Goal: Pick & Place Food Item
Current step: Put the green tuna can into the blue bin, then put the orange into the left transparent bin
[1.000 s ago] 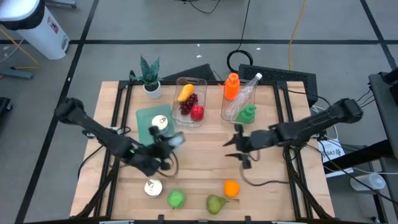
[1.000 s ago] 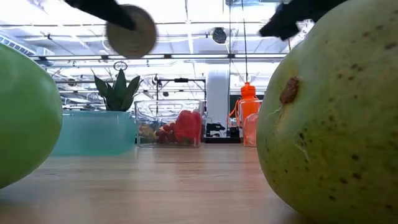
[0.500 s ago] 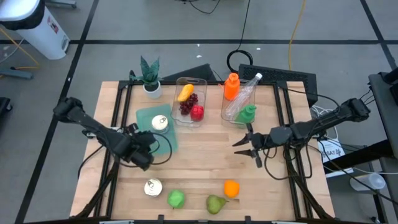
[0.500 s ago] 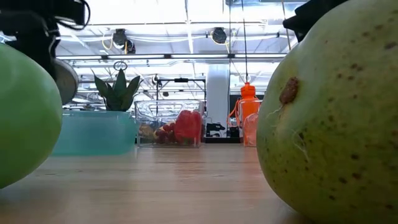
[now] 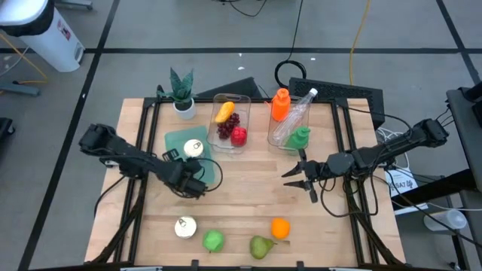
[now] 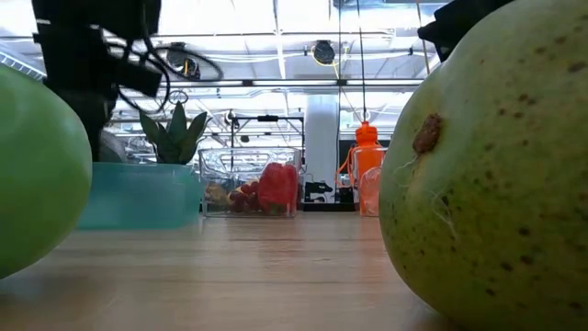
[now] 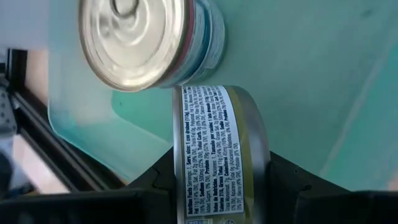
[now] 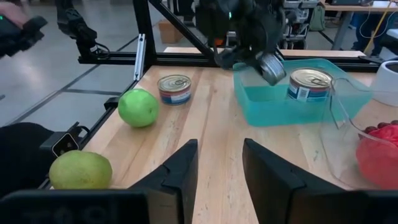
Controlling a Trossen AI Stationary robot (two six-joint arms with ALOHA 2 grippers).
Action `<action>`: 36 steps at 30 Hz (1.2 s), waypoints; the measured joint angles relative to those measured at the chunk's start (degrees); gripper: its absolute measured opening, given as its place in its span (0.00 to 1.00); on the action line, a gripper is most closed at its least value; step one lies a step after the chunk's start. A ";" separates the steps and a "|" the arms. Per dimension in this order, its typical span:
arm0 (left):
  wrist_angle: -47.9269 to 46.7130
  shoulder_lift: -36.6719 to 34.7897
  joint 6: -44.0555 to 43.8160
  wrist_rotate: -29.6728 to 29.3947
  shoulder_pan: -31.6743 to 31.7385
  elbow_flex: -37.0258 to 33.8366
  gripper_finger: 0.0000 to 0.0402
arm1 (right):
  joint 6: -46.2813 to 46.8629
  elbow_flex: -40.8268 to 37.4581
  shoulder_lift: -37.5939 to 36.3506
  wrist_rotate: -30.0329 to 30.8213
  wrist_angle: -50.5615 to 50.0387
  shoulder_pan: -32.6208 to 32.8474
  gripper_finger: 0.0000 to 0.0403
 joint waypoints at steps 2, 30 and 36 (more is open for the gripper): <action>-0.03 2.29 -0.13 0.50 0.96 0.00 0.34 | 0.59 0.02 0.00 0.00 0.02 0.08 0.28; 7.54 -2.34 1.77 10.68 3.50 0.04 0.99 | 0.87 0.02 0.42 -0.18 -0.42 1.22 0.28; 7.69 -7.84 1.37 8.41 2.49 0.04 0.94 | 0.16 0.02 0.42 -0.17 -0.41 1.22 0.28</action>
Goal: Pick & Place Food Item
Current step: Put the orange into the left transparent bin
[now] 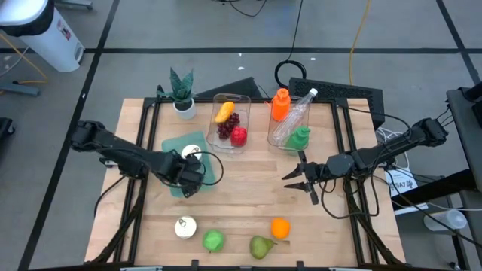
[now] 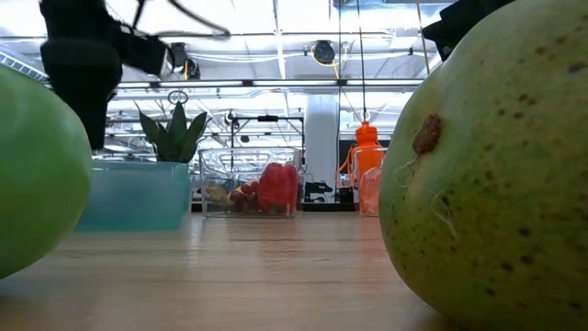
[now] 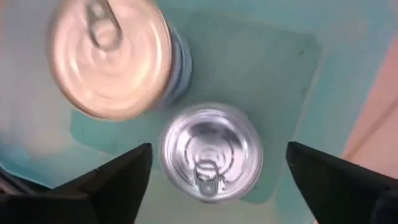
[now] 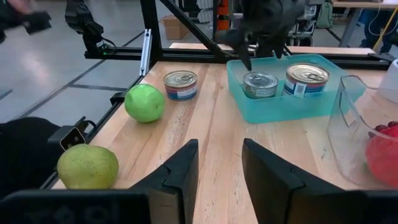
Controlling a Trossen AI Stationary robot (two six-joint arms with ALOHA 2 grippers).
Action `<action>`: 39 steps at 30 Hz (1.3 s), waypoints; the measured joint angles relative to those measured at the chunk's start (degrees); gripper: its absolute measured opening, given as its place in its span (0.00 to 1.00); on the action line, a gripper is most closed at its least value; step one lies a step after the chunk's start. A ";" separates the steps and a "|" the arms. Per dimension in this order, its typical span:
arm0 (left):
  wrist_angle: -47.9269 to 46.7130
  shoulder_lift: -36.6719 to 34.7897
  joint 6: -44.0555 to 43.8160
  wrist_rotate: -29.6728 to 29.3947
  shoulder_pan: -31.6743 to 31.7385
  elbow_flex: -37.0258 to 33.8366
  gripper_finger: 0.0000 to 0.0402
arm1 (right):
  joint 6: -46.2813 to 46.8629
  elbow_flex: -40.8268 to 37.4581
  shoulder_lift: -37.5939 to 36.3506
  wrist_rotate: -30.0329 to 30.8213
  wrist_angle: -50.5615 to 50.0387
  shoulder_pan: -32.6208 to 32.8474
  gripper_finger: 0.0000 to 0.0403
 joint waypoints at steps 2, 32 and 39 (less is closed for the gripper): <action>1.33 -2.36 0.00 -2.32 -1.22 0.00 0.87 | -0.46 0.00 0.00 -0.02 -0.01 0.00 0.27; 94.10 -26.63 39.08 8.74 11.55 -40.99 0.13 | -8.64 -0.98 0.00 -0.05 0.23 0.00 0.22; 100.07 -26.67 43.13 8.78 10.45 -42.99 0.13 | -9.81 -1.01 -0.02 0.03 -0.08 0.00 0.22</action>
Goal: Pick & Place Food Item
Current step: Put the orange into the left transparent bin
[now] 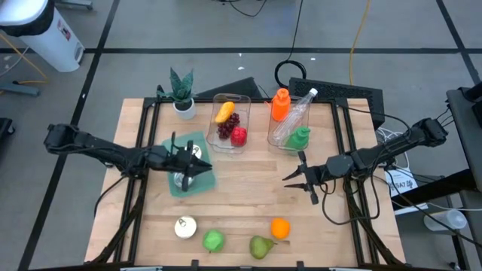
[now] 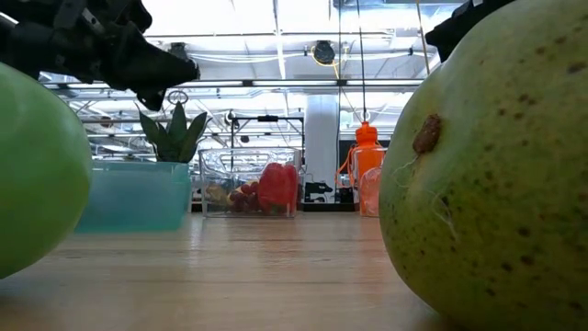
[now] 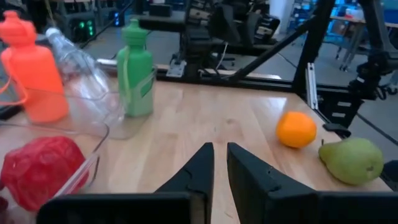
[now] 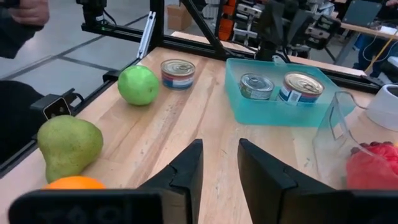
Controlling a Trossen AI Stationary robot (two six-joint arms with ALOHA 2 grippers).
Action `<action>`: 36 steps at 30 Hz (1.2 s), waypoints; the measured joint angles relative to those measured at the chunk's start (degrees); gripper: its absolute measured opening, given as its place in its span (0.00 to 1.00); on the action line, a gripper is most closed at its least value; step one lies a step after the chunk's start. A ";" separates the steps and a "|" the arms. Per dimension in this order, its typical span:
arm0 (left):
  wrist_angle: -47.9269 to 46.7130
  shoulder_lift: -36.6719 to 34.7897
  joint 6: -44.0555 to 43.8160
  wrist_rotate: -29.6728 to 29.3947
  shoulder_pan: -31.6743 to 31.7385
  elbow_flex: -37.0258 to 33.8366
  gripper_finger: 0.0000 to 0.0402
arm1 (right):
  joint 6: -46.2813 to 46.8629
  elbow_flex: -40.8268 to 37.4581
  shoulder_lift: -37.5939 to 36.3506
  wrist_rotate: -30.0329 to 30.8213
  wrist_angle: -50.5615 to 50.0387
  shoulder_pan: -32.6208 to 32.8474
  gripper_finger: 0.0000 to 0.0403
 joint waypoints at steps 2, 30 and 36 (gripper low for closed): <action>0.31 -0.14 0.37 -0.14 -0.07 0.00 0.13 | -0.01 0.00 0.00 0.36 0.02 0.00 0.22; -1.93 -0.33 -4.70 -0.37 0.26 0.17 0.13 | 5.73 34.19 31.91 -22.35 -29.18 12.19 0.86; -1.93 -0.33 -5.28 -0.35 -0.75 0.17 0.13 | 7.21 34.23 35.27 -19.27 -30.85 12.37 0.98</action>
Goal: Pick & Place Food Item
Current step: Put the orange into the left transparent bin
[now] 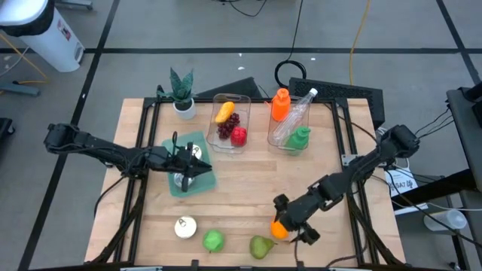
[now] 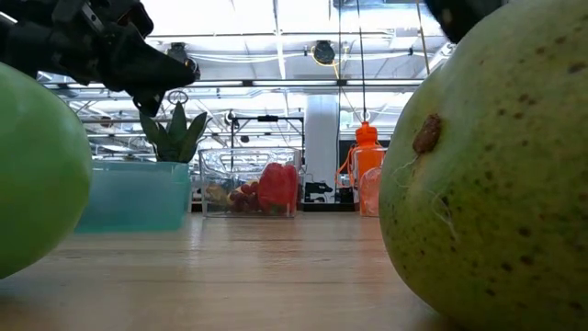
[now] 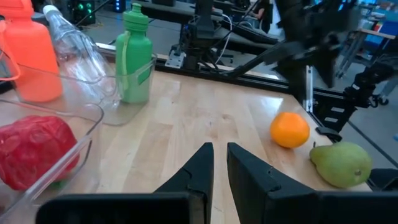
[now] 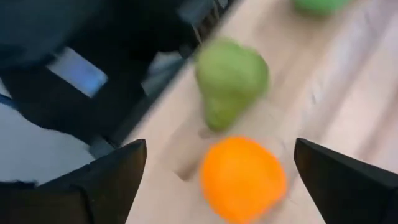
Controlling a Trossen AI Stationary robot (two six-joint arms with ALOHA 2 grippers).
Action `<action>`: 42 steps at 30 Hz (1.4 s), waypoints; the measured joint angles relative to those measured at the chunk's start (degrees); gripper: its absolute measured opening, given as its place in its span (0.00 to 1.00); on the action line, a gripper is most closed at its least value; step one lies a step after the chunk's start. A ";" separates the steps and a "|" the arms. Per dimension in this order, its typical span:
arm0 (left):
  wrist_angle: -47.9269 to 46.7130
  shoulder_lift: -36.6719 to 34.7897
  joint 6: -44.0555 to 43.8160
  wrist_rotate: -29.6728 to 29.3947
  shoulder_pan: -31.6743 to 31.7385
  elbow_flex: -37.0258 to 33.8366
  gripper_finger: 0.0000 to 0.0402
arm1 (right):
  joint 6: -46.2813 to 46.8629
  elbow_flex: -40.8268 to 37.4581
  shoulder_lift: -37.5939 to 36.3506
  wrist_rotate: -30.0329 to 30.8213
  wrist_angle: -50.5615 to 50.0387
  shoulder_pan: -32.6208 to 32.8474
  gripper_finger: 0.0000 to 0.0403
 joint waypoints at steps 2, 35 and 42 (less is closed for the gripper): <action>0.00 0.00 0.00 0.01 -0.31 0.02 0.13 | -0.24 -0.02 1.25 3.40 -2.00 0.03 0.98; -0.04 0.02 0.08 -1.29 -3.44 0.04 0.13 | -4.13 -18.07 3.78 15.03 22.03 2.99 0.99; -0.04 0.02 0.02 -2.03 -3.40 0.04 0.13 | -11.38 -19.31 7.70 16.34 30.01 3.17 0.99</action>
